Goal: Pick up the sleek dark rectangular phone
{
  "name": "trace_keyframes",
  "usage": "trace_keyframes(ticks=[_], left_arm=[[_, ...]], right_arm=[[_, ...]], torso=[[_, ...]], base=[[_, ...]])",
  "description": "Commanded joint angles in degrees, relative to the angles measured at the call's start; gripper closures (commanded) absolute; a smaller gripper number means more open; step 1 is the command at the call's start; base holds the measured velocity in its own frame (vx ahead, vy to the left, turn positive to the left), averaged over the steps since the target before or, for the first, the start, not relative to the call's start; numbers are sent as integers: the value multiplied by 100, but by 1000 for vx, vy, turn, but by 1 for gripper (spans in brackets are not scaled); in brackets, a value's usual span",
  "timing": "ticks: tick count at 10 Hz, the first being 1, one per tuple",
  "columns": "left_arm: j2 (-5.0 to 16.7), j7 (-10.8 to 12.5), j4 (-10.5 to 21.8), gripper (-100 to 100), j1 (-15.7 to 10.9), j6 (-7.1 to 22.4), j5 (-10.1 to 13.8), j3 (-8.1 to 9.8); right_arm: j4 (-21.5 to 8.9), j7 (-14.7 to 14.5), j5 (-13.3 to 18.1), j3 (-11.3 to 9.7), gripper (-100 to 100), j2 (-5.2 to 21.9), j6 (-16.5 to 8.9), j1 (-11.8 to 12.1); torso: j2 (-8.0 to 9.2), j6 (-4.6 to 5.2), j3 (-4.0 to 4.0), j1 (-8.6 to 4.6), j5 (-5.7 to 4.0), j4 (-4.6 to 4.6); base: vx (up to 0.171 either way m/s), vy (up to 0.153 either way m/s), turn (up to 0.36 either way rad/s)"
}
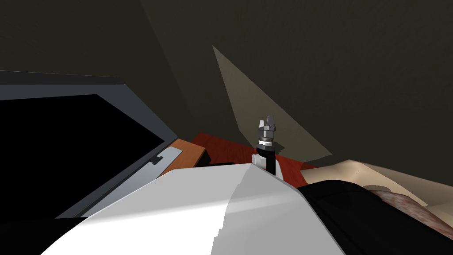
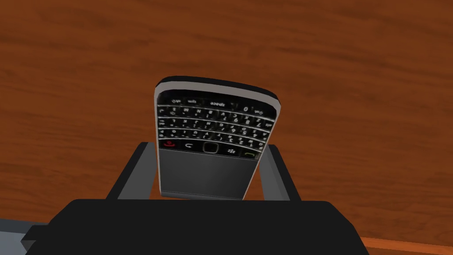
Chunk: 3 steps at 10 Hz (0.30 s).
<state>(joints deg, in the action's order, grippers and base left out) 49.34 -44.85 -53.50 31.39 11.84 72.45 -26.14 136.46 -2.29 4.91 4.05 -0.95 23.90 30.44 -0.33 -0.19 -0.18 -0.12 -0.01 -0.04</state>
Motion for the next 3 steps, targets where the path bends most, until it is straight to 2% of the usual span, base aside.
trace_keyframes(ticks=[1,2,3], left_arm=[[81,-154,-31,100,30,-11,216,-43],[44,-104,-3,100,7,-6,152,-33],[48,-123,-4,0,9,-8,168,-35]], right_arm=[[0,0,0,0,0,0,0,0],[0,0,0,0,0,0,0,0],[0,0,0,0,0,0,0,0]], torso=[[0,0,0,0,0,0],[-1,1,0,6,0,0],[2,3,1,12,3,0]], base=[[19,-25,6],[8,-10,5],[0,0,0]])
